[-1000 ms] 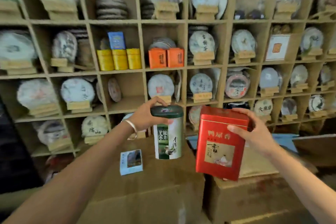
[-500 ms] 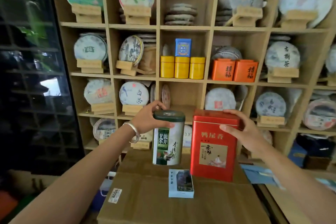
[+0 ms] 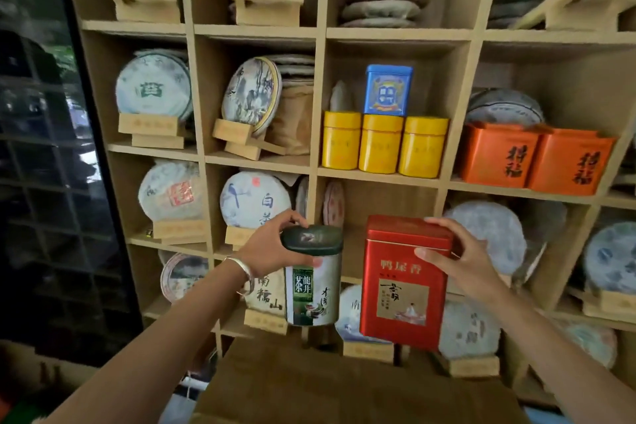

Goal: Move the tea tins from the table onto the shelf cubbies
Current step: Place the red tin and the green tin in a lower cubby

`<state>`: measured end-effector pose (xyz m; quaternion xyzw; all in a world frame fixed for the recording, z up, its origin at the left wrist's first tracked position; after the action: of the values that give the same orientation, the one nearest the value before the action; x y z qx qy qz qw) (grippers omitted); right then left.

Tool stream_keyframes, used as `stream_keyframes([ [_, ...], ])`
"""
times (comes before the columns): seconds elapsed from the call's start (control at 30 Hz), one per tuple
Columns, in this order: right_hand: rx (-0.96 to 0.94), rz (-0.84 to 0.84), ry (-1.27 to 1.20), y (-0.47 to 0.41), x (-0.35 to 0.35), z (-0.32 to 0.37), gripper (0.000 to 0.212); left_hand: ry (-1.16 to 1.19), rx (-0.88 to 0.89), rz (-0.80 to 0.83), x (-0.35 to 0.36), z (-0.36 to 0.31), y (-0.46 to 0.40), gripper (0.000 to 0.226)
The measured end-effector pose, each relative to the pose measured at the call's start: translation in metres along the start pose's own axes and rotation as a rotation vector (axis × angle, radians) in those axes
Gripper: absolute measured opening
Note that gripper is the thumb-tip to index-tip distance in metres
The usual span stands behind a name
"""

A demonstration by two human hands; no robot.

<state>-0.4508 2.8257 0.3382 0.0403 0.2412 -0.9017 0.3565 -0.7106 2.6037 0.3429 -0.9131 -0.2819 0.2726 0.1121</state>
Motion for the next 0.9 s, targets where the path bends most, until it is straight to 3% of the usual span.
stream_keyframes([
  [0.23, 0.008, 0.04, -0.034, -0.079, 0.041, -0.042, 0.059, 0.034, -0.057, 0.055, -0.019, 0.045, -0.035, 0.061],
  [0.53, 0.035, -0.047, -0.059, -0.142, 0.083, -0.074, 0.063, 0.027, -0.114, 0.139, -0.041, 0.081, -0.053, 0.061],
  [0.9, -0.035, 0.054, -0.025, -0.167, 0.102, -0.1, 0.066, 0.038, -0.158, 0.175, -0.039, 0.107, -0.059, 0.057],
])
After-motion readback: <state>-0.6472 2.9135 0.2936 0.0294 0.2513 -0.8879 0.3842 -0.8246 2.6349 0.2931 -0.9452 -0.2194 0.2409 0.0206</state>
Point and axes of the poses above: each hand's wrist, its own y-axis away from the middle knuckle, its own x-axis out of the palm, z = x × y, the point moved 1 cm from there along -y, towards the middle knuckle, and after that the axes turned 3 degrees about y, right-handed, at the moved point
